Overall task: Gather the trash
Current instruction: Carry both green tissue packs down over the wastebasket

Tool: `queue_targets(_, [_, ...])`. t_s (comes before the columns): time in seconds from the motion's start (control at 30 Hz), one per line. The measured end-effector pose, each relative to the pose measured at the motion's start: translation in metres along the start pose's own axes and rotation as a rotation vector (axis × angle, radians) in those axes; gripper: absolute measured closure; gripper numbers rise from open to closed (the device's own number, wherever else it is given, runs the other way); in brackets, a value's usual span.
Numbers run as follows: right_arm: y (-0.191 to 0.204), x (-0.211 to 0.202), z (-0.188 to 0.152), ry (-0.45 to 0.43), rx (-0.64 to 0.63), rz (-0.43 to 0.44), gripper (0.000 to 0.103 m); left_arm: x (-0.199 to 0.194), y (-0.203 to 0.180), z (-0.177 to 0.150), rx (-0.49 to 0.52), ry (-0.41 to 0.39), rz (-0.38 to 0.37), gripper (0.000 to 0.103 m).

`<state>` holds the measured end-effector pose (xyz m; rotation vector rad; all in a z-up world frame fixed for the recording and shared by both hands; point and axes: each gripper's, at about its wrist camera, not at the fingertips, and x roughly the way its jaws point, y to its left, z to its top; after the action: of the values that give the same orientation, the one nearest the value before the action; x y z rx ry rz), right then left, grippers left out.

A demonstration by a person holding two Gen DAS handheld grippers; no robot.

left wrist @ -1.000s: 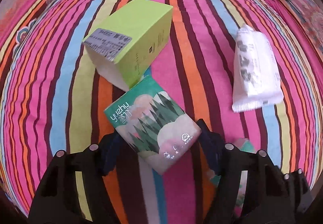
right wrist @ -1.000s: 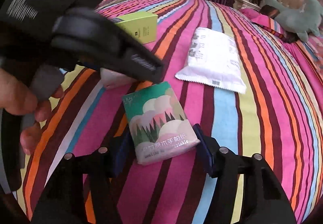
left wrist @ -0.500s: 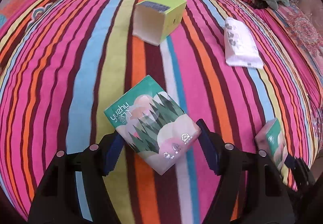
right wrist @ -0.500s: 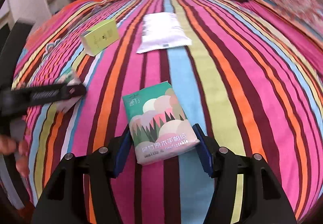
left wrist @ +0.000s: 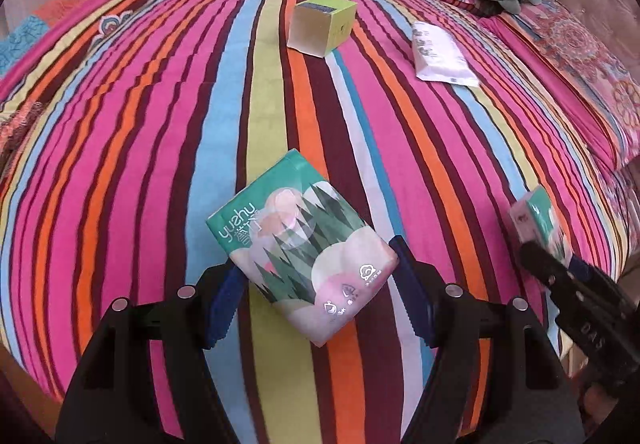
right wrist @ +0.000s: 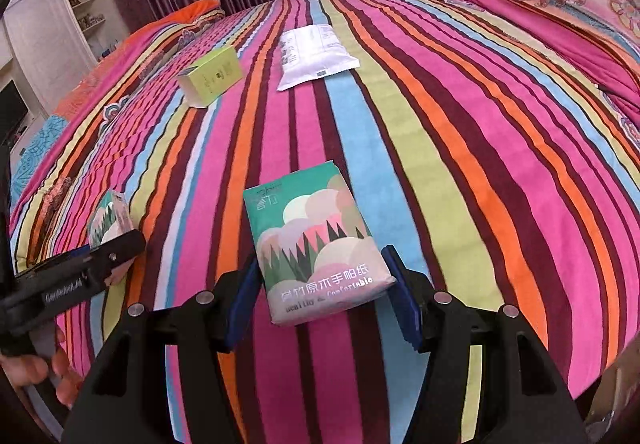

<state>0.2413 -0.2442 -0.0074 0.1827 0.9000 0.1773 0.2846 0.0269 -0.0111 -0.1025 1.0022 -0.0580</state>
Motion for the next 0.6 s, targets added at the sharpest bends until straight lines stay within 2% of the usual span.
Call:
queue_targets(0.37, [0.017,-0.042,-0.039,-0.033,0.012,0.038,0.046,-0.050,-0.009,-0.064,0.066,-0.024,-0.030,0.035])
queue_targets(0.6, [0.021,-0.070,-0.089,-0.016,0.033,0.065,0.046,-0.078,-0.016,-0.129,0.119,-0.003,-0.036,0.035])
